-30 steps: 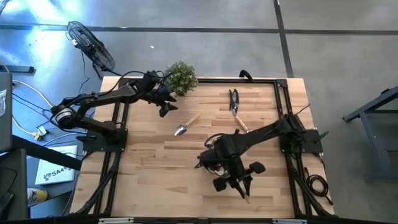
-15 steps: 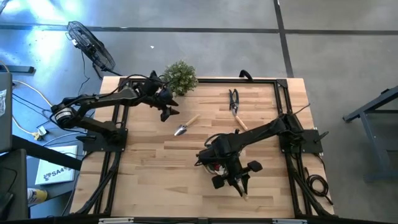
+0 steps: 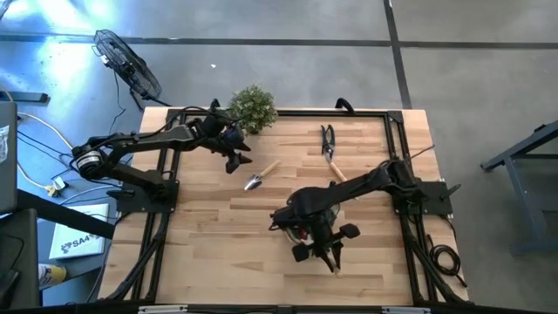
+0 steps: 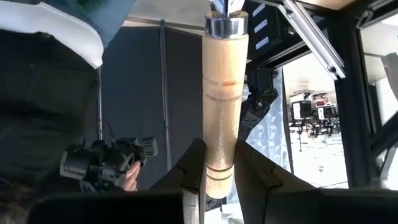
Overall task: Pick & Place Garden tools in Gardening bag
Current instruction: Put the bottom right brown trowel into the green bag
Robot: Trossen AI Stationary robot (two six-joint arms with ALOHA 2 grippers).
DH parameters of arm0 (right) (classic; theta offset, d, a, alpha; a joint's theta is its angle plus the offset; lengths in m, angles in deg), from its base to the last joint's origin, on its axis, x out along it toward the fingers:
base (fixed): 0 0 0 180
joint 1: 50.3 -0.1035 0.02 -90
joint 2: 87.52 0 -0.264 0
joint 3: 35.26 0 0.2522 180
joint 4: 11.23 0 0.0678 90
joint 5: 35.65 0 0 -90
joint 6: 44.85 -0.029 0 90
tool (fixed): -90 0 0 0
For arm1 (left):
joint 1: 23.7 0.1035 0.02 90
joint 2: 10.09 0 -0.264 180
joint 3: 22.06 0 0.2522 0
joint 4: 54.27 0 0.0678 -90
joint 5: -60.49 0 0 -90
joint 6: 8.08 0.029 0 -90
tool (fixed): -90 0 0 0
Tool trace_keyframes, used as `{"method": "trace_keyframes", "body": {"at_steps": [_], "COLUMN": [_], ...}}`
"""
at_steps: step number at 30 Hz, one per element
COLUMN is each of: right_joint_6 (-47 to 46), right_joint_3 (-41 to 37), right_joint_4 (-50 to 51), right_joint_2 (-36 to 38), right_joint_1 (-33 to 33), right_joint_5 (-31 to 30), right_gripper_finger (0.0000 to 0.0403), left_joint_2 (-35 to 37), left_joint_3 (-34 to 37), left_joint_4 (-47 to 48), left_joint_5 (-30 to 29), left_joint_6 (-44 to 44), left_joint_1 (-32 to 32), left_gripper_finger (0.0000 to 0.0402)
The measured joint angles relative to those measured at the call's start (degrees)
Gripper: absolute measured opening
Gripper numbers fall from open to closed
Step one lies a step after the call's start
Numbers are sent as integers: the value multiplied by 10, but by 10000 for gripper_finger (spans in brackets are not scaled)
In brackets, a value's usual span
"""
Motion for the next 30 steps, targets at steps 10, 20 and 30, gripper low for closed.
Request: {"method": "trace_keyframes", "body": {"at_steps": [10, 20, 30], "right_joint_6": [25, 42, 51], "right_joint_3": [0, 0, 0], "right_joint_4": [1, 1, 1], "right_joint_2": [-11, -10, -9], "right_joint_1": [9, 33, 64], "right_joint_5": [-3, -6, 0], "right_gripper_finger": [44, 44, 44], "left_joint_2": [0, 0, 0], "left_joint_3": [0, 0, 0], "left_joint_4": [7, 7, 12], "left_joint_5": [1, 2, 2], "left_joint_6": [0, -1, -1], "left_joint_1": [0, 0, 0], "left_gripper_finger": [239, 239, 239]}}
